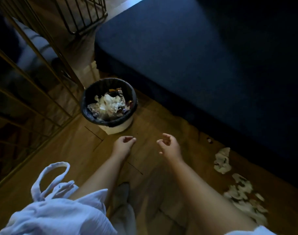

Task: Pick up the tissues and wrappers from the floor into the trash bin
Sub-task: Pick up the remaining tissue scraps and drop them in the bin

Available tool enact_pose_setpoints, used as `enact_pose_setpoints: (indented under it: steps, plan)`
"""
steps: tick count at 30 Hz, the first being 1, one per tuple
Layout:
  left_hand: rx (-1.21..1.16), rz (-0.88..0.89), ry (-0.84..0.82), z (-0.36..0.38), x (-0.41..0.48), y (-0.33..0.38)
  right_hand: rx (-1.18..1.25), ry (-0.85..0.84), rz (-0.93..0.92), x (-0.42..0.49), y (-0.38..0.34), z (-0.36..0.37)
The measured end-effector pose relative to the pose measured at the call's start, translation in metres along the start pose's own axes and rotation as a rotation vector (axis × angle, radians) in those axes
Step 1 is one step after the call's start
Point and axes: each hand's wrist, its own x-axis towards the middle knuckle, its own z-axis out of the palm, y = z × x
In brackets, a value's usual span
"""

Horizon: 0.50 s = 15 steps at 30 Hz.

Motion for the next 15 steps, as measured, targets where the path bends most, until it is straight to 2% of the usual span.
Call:
enact_pose_setpoints:
  steps: [5,15]
  plan:
    - [0.046,0.041,-0.052,0.049,-0.118,-0.035,0.056,0.102,0.026,-0.095,0.051,-0.085]
    - [0.269,0.089,-0.362,0.131,-0.267,-0.145,0.251,0.335,0.232,-0.224,0.209,-0.187]
